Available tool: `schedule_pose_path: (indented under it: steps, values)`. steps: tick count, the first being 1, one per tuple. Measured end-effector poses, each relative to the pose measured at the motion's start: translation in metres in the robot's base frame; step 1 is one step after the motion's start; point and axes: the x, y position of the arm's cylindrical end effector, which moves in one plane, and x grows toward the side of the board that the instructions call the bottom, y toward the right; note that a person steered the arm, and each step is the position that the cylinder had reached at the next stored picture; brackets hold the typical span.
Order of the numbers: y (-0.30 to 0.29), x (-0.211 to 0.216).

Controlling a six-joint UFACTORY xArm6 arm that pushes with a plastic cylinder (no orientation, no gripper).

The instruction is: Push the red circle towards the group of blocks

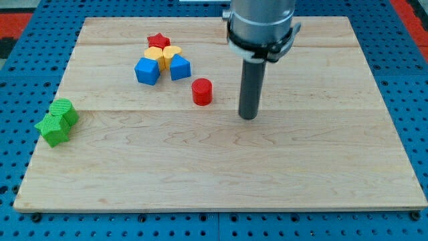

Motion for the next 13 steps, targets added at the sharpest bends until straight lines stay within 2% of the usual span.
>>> schedule_pose_path:
  steps: [1,3,4,5,6,11,12,13]
  values:
    - [-0.058,-0.001]
    - [-0.045,-0.071]
    - [-0.028,-0.087]
    - [-0.021,-0.066]
    - [-0.068,-0.066]
    - [-0.080,-0.084]
    - [-0.111,-0.072]
    - [-0.109,-0.082]
